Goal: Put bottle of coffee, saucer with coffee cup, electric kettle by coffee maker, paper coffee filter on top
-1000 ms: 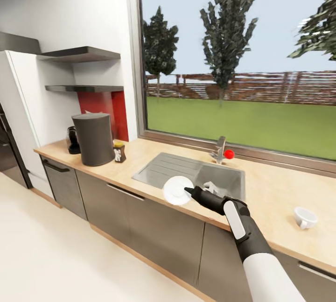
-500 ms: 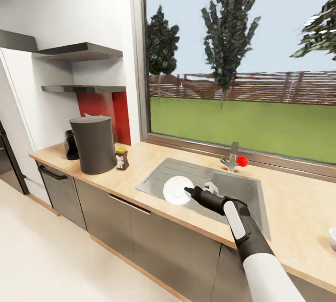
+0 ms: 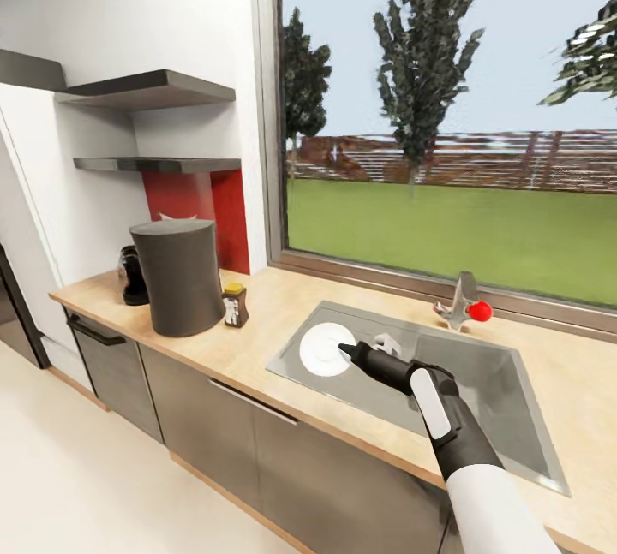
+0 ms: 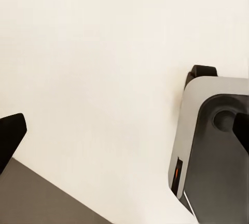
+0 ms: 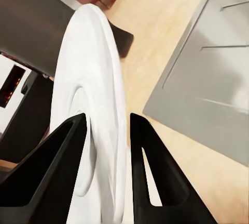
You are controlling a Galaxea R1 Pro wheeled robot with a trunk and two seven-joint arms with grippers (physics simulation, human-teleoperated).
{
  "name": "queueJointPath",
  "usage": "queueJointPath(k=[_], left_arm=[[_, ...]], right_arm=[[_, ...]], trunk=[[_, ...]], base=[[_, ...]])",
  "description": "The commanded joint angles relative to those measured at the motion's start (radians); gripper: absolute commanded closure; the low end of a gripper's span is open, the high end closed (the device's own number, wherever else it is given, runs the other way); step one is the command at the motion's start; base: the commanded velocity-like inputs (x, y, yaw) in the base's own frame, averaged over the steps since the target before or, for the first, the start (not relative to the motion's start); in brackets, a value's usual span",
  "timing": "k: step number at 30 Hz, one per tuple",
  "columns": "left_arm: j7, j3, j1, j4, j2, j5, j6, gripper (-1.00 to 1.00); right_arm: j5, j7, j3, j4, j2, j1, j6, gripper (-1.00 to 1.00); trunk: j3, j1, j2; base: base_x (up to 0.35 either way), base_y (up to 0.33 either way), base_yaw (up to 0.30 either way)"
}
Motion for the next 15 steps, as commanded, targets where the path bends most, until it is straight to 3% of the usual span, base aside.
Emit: queueJointPath(k=[1, 15], left_arm=[[-0.005, 0.008, -0.001, -0.001, 0.0, -0.008, 0.004, -1.0], [-0.005, 0.01, 0.0, 0.0, 0.0, -0.009, 0.004, -1.0]], right_arm=[[0.0, 0.004, -0.005, -0.001, 0.002, -0.001, 0.007, 1.0], [0.0, 0.004, -0.003, -0.001, 0.002, -0.001, 0.007, 1.0]], trunk=[[-0.002, 0.001, -0.002], [-0.002, 0.001, -0.002]], base=[[0.281, 0.234, 0.0], [0.271, 0.241, 0.0]])
